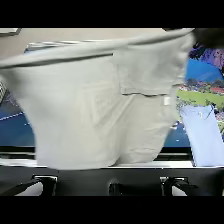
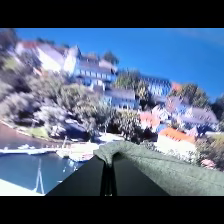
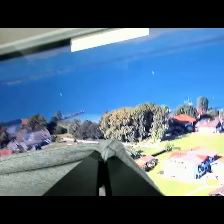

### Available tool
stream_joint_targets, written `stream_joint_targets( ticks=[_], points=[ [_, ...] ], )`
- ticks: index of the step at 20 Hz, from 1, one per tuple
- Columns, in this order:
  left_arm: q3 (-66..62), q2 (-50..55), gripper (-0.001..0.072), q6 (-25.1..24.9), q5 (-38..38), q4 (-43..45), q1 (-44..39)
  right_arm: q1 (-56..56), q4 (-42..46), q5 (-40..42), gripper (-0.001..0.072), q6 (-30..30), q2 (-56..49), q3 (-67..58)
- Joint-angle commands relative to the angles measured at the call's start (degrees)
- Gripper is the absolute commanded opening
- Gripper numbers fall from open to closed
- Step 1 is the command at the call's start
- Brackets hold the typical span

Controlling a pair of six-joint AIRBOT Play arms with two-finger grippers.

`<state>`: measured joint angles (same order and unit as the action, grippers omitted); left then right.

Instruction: Fold the clothes and pants, and hang the long-sleeved shirts on hangers.

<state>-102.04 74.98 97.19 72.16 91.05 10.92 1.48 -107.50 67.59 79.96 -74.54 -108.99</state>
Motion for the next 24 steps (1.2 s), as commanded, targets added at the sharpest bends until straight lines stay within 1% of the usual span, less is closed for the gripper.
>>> stream_joint_targets(
  ticks=[1, 5, 8, 10, 12, 13, 15, 18, 21, 24],
  points=[
    [1.62, 14.78, 0.0014, -0.70, -8.52, 0.04, -2.01, -0.02, -0.39, -3.15, 0.0028, 0.55, -16.15, -0.09],
    [-0.42, 29.66, 0.0014, -0.52, -18.12, 0.02, -3.74, -0.02, -1.49, -12.63, 0.0028, 1.03, -28.48, -0.09],
    [-3.72, 35.74, 0.0014, -0.52, -21.14, 0.04, -4.13, 0.00, -1.73, -17.64, 0.0028, 1.03, -33.42, -0.09],
    [-4.55, 36.92, 0.0014, -0.50, -20.74, 0.02, -4.17, 0.00, -1.25, -18.14, 0.0028, 1.03, -34.56, -0.09],
    [-4.57, 36.81, 0.0014, -0.52, -17.49, 0.00, -4.17, 0.00, -0.28, -17.18, 0.0028, 1.03, -34.47, -0.11],
    [-4.57, 36.76, 0.0014, -0.50, -14.16, 0.02, -4.17, 0.00, 0.33, -15.76, 0.0028, 1.03, -34.34, -0.11],
    [-4.55, 36.79, 0.0014, -0.50, -6.51, 0.02, -4.17, 0.00, 1.55, -11.41, 0.0028, 1.01, -34.25, -0.11],
    [-4.55, 36.87, 0.0015, -0.72, 1.99, 0.00, -4.17, 0.00, 2.80, -3.34, 0.0028, 0.98, -34.27, -0.09],
    [-4.48, 37.40, 0.0016, -0.72, 6.62, -1.01, -4.22, 0.00, 3.43, 0.74, 0.0028, 1.01, -34.45, -0.04],
    [-4.48, 37.48, 0.0016, -0.72, 7.78, -3.98, -4.22, 0.00, 4.74, 1.81, 0.0028, 0.98, -34.95, -0.04]
  ],
)
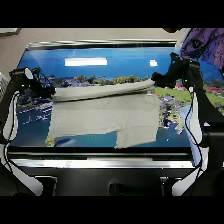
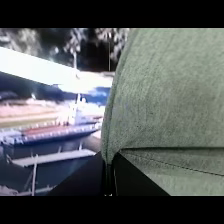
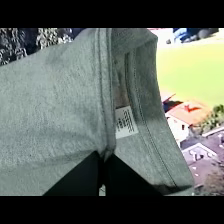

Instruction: Fold the clothes and pants, and hang the long-sleeved shirts on hangers.

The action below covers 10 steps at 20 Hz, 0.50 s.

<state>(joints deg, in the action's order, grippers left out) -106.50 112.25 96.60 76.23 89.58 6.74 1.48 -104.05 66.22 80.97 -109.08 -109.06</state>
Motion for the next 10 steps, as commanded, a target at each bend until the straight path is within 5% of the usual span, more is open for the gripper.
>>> stream_joint_targets(
  ticks=[1, 9, 10],
  points=[
    [-0.02, 0.26, 0.0016, -0.11, 4.11, -3.13, -0.04, 0.00, 1.29, 3.21, 0.0028, -0.02, -0.72, 0.02],
    [-0.02, 3.54, 0.0024, -0.04, 5.66, -6.45, -0.04, -0.02, 0.31, 4.96, 0.0030, -0.24, -6.45, 0.02],
    [-0.02, 3.98, 0.0083, 0.61, 5.57, -7.65, -0.07, 0.00, -0.63, 5.09, 0.0057, -0.24, -7.08, 0.02]
  ],
)
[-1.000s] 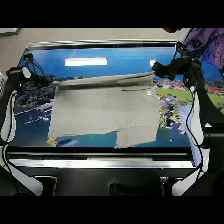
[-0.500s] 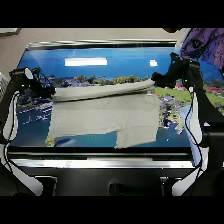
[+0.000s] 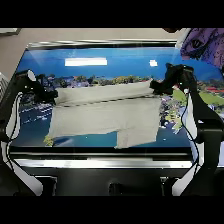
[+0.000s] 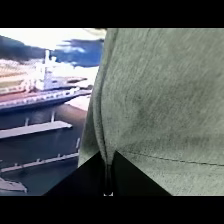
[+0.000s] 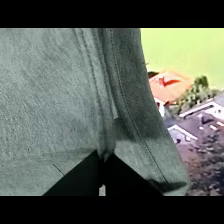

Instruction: Fold the clothes and pants, and hang the long-sleeved shirts on hangers.

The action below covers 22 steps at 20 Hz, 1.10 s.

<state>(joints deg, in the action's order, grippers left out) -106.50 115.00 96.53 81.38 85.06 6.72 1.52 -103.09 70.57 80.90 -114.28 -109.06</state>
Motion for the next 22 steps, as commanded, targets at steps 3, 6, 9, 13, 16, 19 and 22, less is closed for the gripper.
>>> stream_joint_targets(
  ticks=[3, 6, 9, 13, 16, 19, 22],
  points=[
    [-1.20, 0.74, 0.0435, 3.21, 0.46, -3.76, 0.31, 0.20, -3.21, 2.69, 0.0349, -0.15, -1.36, 0.00],
    [-4.66, -4.50, 0.0450, 3.91, 3.52, 0.20, 2.54, 3.41, 1.07, 6.56, 0.0409, 2.49, 4.72, 0.02],
    [-0.90, -14.16, 0.0449, 3.34, 4.07, 4.09, 6.62, 10.95, -1.29, 10.84, 0.0414, 9.35, 12.85, 2.16],
    [19.58, -28.22, 0.0449, 1.36, -2.25, -3.61, 13.51, 22.08, -14.32, 11.08, 0.0414, 16.50, 26.08, 25.51],
    [37.24, -37.59, 0.0449, 1.18, -6.19, -8.83, 16.15, 23.98, -15.04, 8.52, 0.0416, 18.25, 36.15, 46.27],
    [49.40, -44.44, 0.0449, 0.96, -10.12, -10.12, 16.68, 23.87, -20.11, 2.38, 0.0416, 20.83, 43.98, 62.84],
    [54.38, -46.53, 0.0449, 0.96, -10.45, -11.19, 16.70, 23.87, -25.64, -0.04, 0.0417, 24.55, 45.59, 72.98]
  ],
)
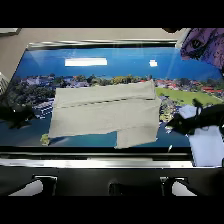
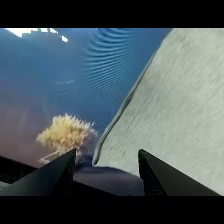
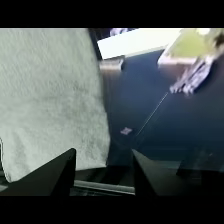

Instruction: Fold the clothes and pants, and hang the long-sleeved shirts on hangers.

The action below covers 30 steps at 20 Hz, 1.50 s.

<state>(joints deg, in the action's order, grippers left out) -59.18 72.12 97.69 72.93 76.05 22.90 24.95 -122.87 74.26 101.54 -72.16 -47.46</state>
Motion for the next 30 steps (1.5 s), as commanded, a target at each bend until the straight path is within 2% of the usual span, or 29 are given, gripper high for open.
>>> stream_joint_targets(
  ticks=[1, 9, 11, 15, 16, 17, 18, 19, 21, 24, 30],
  points=[
    [7.54, -3.63, 0.0449, -0.20, -1.88, -2.78, 0.52, 0.44, -7.72, -4.76, 0.0417, 5.27, 3.48, 13.49],
    [7.58, -3.54, 0.0449, -0.17, -2.12, -3.93, 0.48, 0.44, -15.21, -10.82, 0.0414, 8.07, 3.45, 20.59],
    [7.58, -3.52, 0.0449, -0.17, -2.14, -4.00, 0.55, 0.44, -16.65, -12.04, 0.0394, 8.17, 3.34, 20.72],
    [7.58, -3.52, 0.0449, -0.17, -2.10, -4.11, 0.61, 0.44, -19.69, -12.15, 0.0246, 8.81, 0.85, 20.70],
    [7.58, -3.52, 0.0449, -0.22, -2.05, -4.09, 0.63, 0.44, -20.17, -11.43, 0.0111, 9.18, 0.55, 20.70],
    [7.58, -3.52, 0.0449, -0.35, -1.97, -4.24, 0.98, 0.46, -20.52, -10.56, 0.0031, 10.10, 0.68, 20.68],
    [7.67, -3.54, 0.0449, -0.61, -1.92, -4.90, 1.95, 0.44, -20.55, -9.81, 0.0029, 10.10, 0.87, 20.68],
    [8.00, -3.52, 0.0449, -2.95, -2.21, -7.43, 3.76, 0.46, -20.52, -9.20, 0.0029, 10.10, 1.27, 20.68],
    [10.34, -3.10, 0.0449, -11.06, -2.93, -15.28, 9.57, 0.46, -20.46, -8.59, 0.0029, 10.10, 2.38, 20.68],
    [14.01, -1.66, 0.0449, -15.93, -2.99, -17.20, 14.99, 0.44, -20.46, -7.32, 0.0029, 10.05, 3.23, 20.68],
    [15.32, 2.43, 0.0449, -19.32, -4.22, -17.81, 11.58, 0.44, -20.41, -6.40, 0.0029, 10.10, 3.23, 20.68]
  ],
)
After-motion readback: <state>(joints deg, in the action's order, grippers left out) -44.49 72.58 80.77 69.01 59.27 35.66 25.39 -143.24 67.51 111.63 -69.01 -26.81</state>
